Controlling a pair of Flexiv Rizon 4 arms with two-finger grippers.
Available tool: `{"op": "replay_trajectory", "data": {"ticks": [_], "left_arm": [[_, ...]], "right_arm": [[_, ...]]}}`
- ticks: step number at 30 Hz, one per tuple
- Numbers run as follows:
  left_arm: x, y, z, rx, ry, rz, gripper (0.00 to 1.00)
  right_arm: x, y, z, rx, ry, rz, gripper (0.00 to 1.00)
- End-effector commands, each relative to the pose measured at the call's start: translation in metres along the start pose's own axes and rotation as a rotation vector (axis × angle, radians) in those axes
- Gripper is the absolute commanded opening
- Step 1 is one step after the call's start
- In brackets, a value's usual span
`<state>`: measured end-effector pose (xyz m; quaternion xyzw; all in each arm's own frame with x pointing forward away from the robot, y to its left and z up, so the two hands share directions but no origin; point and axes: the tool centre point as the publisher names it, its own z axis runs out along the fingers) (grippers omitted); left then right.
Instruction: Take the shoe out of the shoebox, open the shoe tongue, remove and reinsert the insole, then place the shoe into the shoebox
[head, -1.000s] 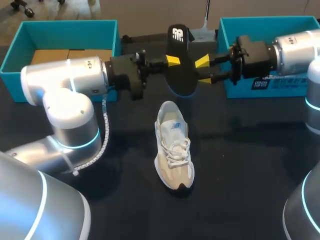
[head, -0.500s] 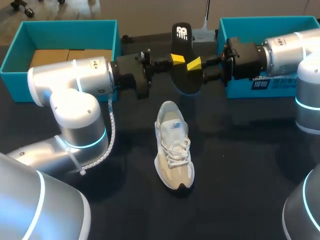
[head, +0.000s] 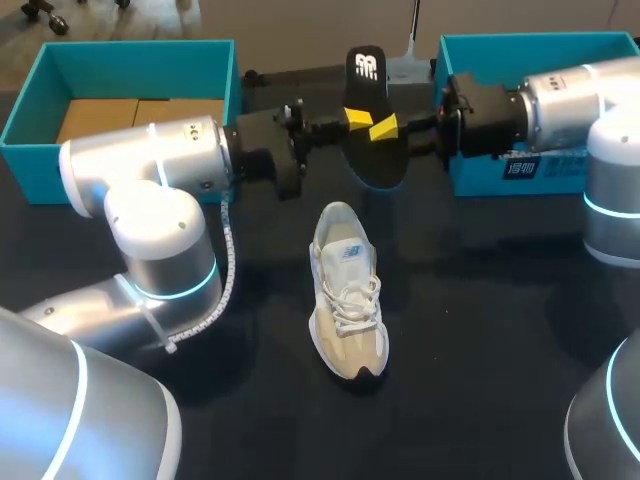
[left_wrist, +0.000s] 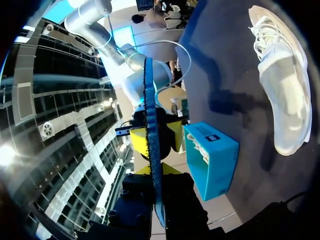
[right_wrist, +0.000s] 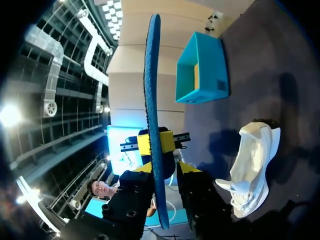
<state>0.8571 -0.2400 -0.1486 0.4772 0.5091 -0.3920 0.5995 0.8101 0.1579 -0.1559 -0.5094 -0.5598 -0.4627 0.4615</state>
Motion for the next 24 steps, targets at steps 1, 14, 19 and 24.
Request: {"op": "replay_trajectory", "data": {"ticks": [1,14,19,24], "left_arm": [[0.001,-0.002,0.001,-0.007,-0.011,-0.003,0.00],[-0.001,0.001,-0.012,-0.003,0.018,-0.025,1.00],[-0.001,0.006,-0.021,-0.016,0.032,-0.037,1.00],[0.001,0.015,-0.031,-0.044,0.062,-0.075,1.00]], "right_arm": [[-0.001,0.001,0.007,-0.001,0.010,-0.006,0.00],[0.001,0.001,0.008,-0.009,0.024,-0.033,0.00],[0.000,0.002,0.004,-0.017,0.016,-0.031,0.00],[-0.002,0.002,-0.001,-0.042,0.003,-0.027,0.00]]}}
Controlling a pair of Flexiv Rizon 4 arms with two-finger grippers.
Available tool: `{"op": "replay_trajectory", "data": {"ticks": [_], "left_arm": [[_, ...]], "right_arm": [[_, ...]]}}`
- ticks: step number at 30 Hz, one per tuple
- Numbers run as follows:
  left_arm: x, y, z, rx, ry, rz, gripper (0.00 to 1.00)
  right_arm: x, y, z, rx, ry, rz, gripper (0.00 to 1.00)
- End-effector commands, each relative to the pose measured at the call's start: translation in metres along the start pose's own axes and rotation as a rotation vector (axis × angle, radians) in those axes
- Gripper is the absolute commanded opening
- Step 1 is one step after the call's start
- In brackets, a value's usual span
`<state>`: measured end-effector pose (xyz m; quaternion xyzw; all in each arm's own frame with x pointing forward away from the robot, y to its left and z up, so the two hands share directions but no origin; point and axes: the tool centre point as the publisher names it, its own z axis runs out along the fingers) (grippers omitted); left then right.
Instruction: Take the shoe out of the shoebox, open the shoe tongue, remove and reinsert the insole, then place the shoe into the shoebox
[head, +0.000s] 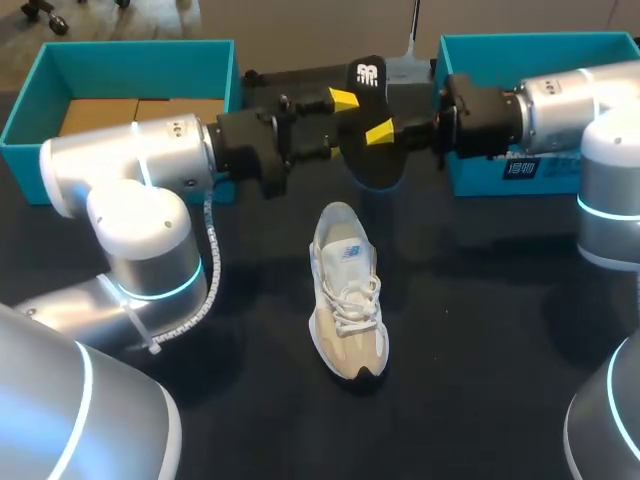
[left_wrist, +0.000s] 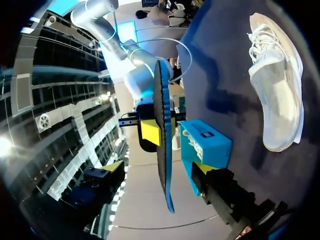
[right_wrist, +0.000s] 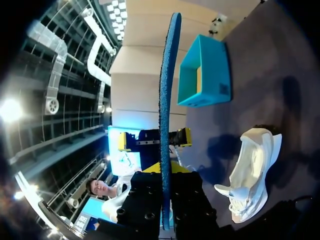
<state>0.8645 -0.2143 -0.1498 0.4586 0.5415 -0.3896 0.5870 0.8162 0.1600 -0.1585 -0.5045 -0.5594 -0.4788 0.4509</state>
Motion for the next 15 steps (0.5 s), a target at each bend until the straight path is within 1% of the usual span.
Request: {"op": "replay_trajectory", "data": {"ticks": [1,10,13,15], "left_arm": [[-0.002,0.003,-0.009,-0.010,0.026,-0.027,1.00],[-0.001,0.017,-0.028,-0.039,0.065,-0.073,1.00],[0.002,0.024,-0.036,-0.069,0.100,-0.133,1.00],[0.003,0.027,-0.041,-0.079,0.123,-0.177,1.00]], "right_arm": [[0.000,-0.004,-0.004,-0.020,-0.008,0.003,0.00],[-0.002,-0.003,-0.014,-0.058,-0.033,0.009,0.00],[-0.004,-0.001,-0.016,-0.077,-0.033,0.007,0.00],[-0.004,0.000,-0.017,-0.090,-0.028,-0.020,0.00]]}}
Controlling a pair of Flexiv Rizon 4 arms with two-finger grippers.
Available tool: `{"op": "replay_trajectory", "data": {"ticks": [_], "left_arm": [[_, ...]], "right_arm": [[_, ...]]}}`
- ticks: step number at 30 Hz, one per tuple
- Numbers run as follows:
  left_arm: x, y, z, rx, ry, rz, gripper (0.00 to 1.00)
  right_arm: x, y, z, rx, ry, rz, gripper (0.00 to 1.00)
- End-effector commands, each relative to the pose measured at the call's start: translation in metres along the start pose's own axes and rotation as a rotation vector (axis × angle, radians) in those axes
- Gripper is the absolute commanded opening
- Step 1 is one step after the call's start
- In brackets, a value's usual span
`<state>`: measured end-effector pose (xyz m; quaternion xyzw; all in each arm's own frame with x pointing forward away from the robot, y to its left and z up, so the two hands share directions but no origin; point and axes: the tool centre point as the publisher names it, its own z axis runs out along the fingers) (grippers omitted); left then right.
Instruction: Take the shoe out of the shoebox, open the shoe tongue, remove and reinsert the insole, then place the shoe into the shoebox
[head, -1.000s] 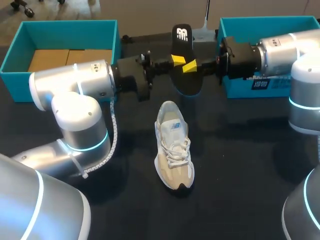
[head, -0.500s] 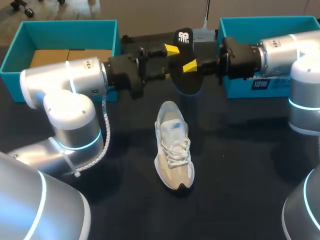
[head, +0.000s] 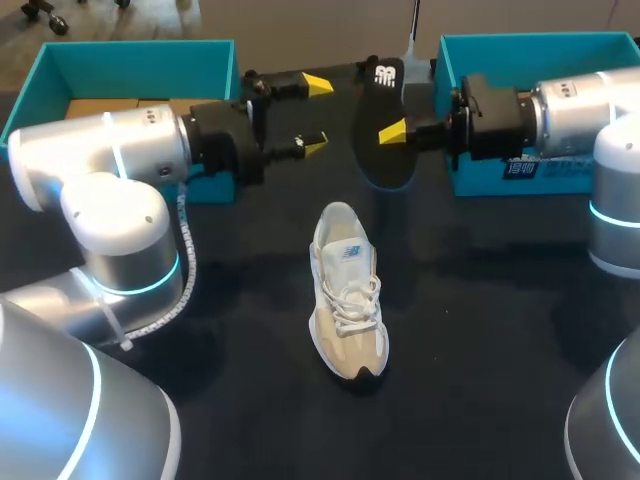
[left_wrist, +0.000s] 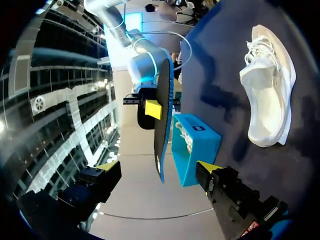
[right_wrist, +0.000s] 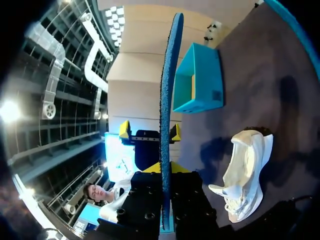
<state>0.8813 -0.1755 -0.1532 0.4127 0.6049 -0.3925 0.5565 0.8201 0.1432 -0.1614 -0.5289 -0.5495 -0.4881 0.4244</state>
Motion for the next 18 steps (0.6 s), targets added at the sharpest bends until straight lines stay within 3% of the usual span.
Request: {"op": "replay_trajectory", "data": {"ticks": [1,8,18], "left_arm": [[-0.001,0.003,-0.012,-0.014,0.086,-0.091,1.00],[0.006,0.009,-0.023,-0.061,0.183,-0.218,1.00],[0.026,0.016,-0.039,-0.135,0.452,-0.567,1.00]], "right_arm": [[0.002,-0.001,-0.001,-0.026,0.017,-0.047,0.00],[0.015,0.010,0.004,-0.029,0.005,-0.208,0.00],[0.029,0.012,0.019,-0.033,0.027,-0.390,0.00]]}}
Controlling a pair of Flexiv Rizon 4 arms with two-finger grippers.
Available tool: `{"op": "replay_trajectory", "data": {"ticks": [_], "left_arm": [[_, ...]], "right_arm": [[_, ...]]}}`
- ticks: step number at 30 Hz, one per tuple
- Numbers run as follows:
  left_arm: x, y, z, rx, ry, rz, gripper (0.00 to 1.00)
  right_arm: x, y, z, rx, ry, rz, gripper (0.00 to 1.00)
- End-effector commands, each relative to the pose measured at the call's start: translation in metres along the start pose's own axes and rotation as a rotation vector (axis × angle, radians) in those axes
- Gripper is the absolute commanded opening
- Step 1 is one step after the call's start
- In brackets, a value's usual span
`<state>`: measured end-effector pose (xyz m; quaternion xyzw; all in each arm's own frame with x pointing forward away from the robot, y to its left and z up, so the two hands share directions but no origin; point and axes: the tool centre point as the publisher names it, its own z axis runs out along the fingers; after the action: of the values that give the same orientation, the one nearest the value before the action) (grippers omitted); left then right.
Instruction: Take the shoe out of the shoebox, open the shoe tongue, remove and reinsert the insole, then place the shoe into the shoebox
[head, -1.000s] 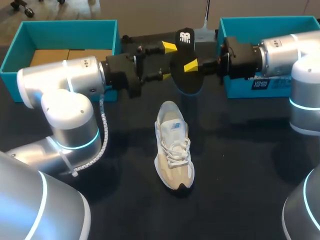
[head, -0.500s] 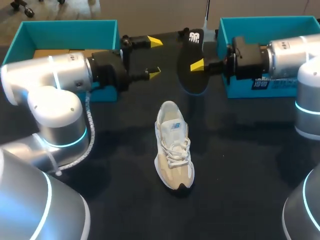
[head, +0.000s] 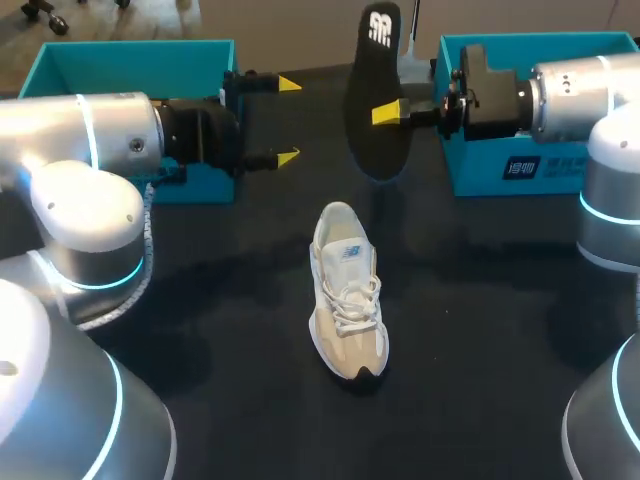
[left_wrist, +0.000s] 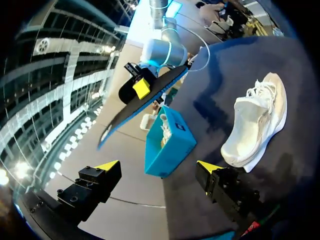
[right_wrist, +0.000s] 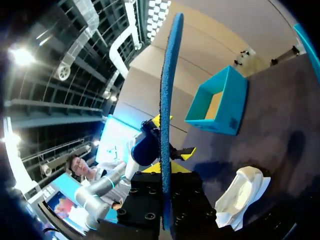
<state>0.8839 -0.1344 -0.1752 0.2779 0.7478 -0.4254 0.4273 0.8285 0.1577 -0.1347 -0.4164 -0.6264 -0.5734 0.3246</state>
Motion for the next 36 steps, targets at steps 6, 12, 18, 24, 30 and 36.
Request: {"op": "replay_trajectory", "data": {"ticks": [6,12,18,24,30,36], "left_arm": [[0.023,0.008,-0.007,-0.145,0.432,-0.325,1.00],[0.029,0.014,-0.007,-0.176,0.462,-0.328,1.00],[0.029,0.014,-0.007,-0.176,0.462,-0.328,1.00],[0.029,0.014,-0.007,-0.176,0.462,-0.328,1.00],[0.029,0.014,-0.007,-0.176,0.462,-0.328,1.00],[0.040,0.008,-0.004,-0.187,0.499,-0.395,1.00]], "right_arm": [[0.011,0.002,0.017,-0.024,0.053,-0.098,0.00],[0.014,0.002,0.019,-0.021,0.071,-0.119,0.00],[0.014,0.002,0.019,-0.021,0.071,-0.119,0.00],[0.014,0.002,0.019,-0.021,0.071,-0.119,0.00],[0.014,0.002,0.019,-0.021,0.071,-0.119,0.00],[0.010,0.003,0.018,-0.018,0.088,-0.143,0.00]]}}
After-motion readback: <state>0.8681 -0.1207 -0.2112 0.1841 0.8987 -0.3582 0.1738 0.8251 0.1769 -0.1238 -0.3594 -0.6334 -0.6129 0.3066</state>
